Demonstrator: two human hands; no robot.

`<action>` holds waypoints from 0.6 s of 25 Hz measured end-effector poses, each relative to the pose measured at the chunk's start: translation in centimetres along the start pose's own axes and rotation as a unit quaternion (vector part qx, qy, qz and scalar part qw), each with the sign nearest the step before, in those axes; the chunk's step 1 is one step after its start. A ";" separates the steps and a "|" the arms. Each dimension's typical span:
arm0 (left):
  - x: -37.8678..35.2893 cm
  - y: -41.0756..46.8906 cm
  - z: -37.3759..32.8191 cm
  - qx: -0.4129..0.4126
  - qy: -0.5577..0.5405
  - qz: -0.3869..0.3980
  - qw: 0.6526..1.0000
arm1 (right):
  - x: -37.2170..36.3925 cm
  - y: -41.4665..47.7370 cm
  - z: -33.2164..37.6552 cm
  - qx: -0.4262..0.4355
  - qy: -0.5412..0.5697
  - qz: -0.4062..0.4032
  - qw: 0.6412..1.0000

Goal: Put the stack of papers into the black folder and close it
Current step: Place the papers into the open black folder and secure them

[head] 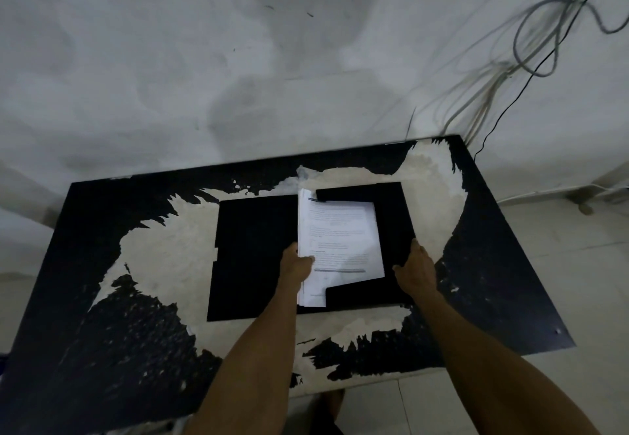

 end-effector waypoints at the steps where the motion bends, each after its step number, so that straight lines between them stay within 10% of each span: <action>1: -0.6 0.0 -0.4 -0.001 0.012 0.016 1.000 | -0.1 -0.1 0.1 0.002 0.001 0.002 1.000; 10: -7.1 -0.7 -1.8 0.002 0.234 0.100 0.967 | -0.8 -0.3 0.7 0.015 0.007 0.009 1.000; 15: -2.4 0.5 -3.4 -0.011 0.376 -0.005 0.926 | -0.9 0.0 0.4 0.024 0.003 0.007 1.000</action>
Point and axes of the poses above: each hand's wrist, its own y-axis towards the middle knuckle, its own x-axis out of the back of the hand, z = x × y, the point moved 5 cm from there along y, towards the middle knuckle, and after that the axes turned 2 degrees about y, right-handed, at the moved point
